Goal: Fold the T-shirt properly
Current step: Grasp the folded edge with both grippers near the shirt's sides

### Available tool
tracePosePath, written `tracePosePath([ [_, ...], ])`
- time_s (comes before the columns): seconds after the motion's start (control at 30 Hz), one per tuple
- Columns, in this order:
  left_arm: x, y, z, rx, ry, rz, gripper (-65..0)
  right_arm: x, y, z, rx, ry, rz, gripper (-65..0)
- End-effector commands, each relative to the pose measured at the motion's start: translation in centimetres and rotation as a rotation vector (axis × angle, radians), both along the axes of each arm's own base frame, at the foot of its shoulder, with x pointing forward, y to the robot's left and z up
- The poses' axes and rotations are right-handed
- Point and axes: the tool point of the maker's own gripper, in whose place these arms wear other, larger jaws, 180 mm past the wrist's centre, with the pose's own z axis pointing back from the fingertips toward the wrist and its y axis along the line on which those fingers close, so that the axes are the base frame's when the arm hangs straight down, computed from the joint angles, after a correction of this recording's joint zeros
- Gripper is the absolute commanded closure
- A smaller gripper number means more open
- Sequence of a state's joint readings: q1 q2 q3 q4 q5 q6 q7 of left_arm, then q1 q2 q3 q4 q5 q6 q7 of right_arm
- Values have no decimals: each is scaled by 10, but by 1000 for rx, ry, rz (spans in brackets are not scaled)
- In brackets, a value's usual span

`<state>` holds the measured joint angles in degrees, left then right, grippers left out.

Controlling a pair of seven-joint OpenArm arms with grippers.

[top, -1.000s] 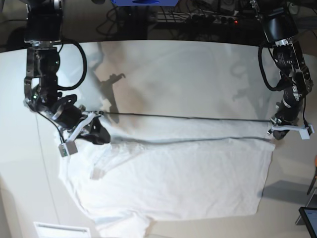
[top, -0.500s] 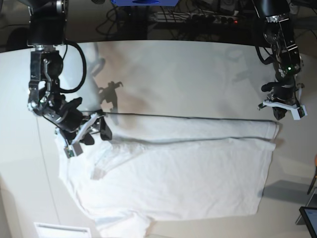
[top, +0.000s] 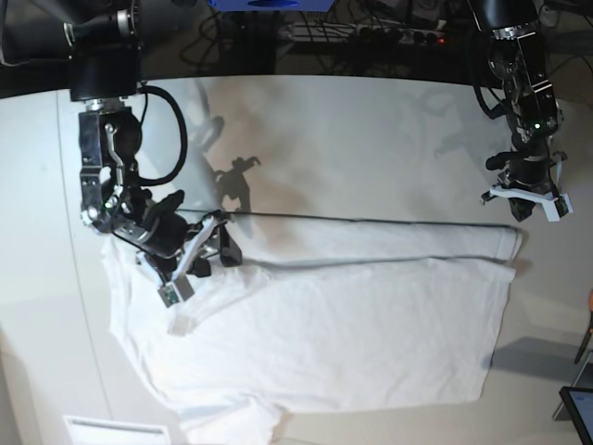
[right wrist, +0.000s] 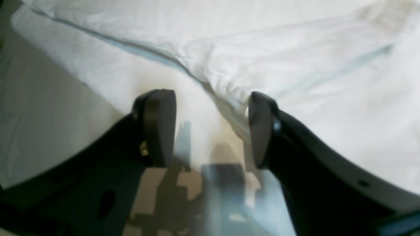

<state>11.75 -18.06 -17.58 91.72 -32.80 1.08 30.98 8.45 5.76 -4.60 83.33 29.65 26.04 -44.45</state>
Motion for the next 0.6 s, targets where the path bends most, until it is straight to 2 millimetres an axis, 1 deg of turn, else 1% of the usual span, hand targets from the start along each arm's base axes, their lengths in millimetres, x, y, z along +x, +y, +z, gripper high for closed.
tracePosePath([
  [0.0, 8, 5, 18, 36, -51, -8, 0, 10, 2, 14, 22, -49, 2, -283],
  [0.1, 8, 5, 18, 36, -51, -8, 0, 13, 7, 11, 18, -39, 20, -210],
  [0.13, 8, 5, 18, 36, -51, -8, 0, 13, 8, 10, 17, -34, 22, -178],
  [0.17, 7, 6, 18, 38, -51, -5, 0, 16, 8, 13, 17, -41, 23, -135],
  [0.23, 4, 13, 21, 41, -54, 13, 0, 18, 8, 11, 18, -34, 22, -57],
  [0.27, 3, 16, 22, 39, -57, 24, 0, 21, 7, 12, 17, -37, 21, -28],
  [0.3, 1, 17, 21, 33, -61, 37, 0, 23, 7, 14, 17, -40, 20, -17],
  [0.4, -4, 28, 24, 36, -70, 74, 0, 31, 6, 19, 16, -51, 19, -17],
  [0.5, -9, 30, 23, 41, -63, 79, 0, 40, 6, 27, 13, -70, 18, -13],
  [0.57, -8, 31, 24, 43, -64, 78, 0, 45, 6, 28, 12, -68, 17, -12],
])
